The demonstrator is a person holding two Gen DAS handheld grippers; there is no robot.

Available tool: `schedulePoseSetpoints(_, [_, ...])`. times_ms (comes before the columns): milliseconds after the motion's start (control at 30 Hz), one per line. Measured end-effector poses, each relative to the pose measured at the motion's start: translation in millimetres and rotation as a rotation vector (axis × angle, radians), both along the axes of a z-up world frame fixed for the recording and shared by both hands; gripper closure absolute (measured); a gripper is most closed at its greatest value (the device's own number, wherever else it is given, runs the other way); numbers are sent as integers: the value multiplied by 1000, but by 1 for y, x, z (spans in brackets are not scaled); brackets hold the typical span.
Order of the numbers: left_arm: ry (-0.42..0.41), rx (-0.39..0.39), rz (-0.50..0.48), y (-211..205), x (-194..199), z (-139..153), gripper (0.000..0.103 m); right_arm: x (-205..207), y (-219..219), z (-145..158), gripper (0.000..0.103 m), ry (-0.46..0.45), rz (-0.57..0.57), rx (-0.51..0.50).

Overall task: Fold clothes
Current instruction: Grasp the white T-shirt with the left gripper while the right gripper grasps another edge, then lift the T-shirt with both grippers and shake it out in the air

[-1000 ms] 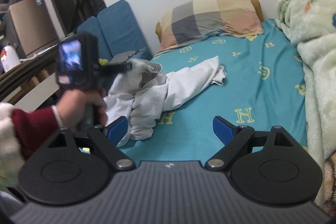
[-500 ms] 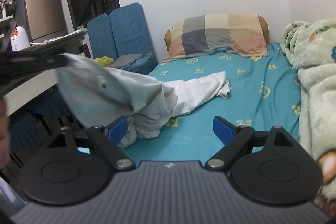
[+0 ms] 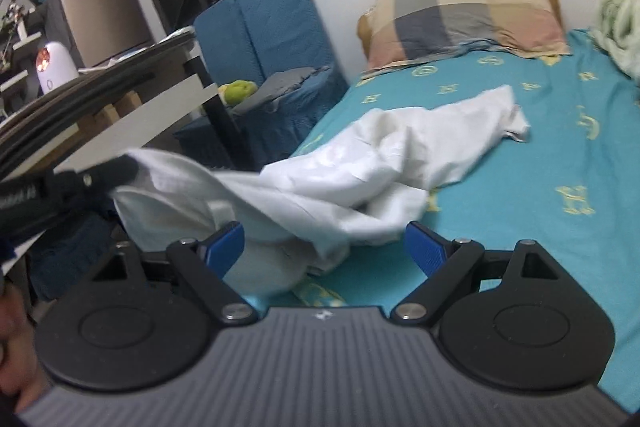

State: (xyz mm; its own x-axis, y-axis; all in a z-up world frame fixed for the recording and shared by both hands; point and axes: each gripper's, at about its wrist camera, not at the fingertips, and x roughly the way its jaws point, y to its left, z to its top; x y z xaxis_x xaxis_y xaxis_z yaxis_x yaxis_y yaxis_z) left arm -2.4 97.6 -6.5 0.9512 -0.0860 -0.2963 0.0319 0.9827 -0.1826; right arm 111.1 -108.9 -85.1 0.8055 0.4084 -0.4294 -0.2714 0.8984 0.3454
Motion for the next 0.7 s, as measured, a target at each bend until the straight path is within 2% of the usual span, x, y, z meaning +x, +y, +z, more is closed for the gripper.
schedulePoseSetpoints(67, [7,-9,5,2,6,-4,98,13,19,-6,14,0,18,-51])
schedulePoseSetpoints(133, [15,-18,9,4,12,-7,98,24,35,-15,28,10,23,-106])
schedulePoseSetpoints(167, [18,-23,11,5,15,-9,98,28,39,-21,31,19,17,-126])
schedulePoseSetpoints(300, [33,-41,21,10,28,-17,98,43,39,-42,34,41,-20,-157])
schedulePoseSetpoints(433, [47,-59,30,14,40,-24,98,51,15,-45,39,35,-112,-95])
schedulePoseSetpoints(500, [61,-78,29,17,44,-27,98,50,2,-44,47,19,-166,-58])
schedulePoseSetpoints(600, [90,-96,17,19,47,-32,98,45,-8,-42,56,-11,-231,-36])
schedulePoseSetpoints(700, [71,-83,1,16,43,-30,98,43,-8,-40,60,-47,-234,-52])
